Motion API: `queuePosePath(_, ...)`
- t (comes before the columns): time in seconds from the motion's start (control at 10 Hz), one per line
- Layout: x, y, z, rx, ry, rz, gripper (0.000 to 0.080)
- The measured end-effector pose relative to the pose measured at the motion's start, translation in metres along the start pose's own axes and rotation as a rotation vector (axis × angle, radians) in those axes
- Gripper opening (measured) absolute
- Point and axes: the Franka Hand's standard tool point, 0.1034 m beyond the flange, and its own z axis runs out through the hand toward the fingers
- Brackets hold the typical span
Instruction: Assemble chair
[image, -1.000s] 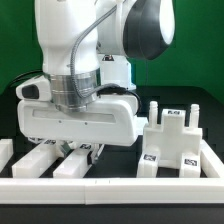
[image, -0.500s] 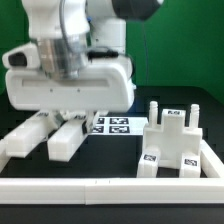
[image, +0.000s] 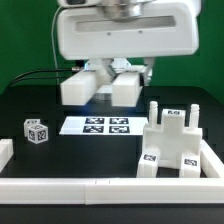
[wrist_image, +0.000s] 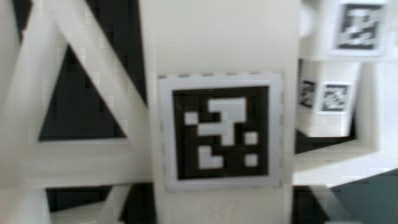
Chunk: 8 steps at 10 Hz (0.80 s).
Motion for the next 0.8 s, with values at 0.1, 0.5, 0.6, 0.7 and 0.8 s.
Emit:
queuePosePath(0.1, 0.000, 0.003, 0.002, -0.004, -0.005, 0.002, 0.0284)
queuePosePath(0.5, -0.012, -0.040, -0.009, -0.014, 0.000, 0.037, 0.0284)
queuePosePath(0.6, -0.021, -0.063, -0.010, -0.018, 0.000, 0.072, 0.0284)
queuePosePath(0.7, -0.030, -0.085, -0.008, -0.022, -0.002, 0.079, 0.0284)
queuePosePath(0.8, -0.034, -0.095, -0.005, -0.021, 0.008, 0.057, 0.0284)
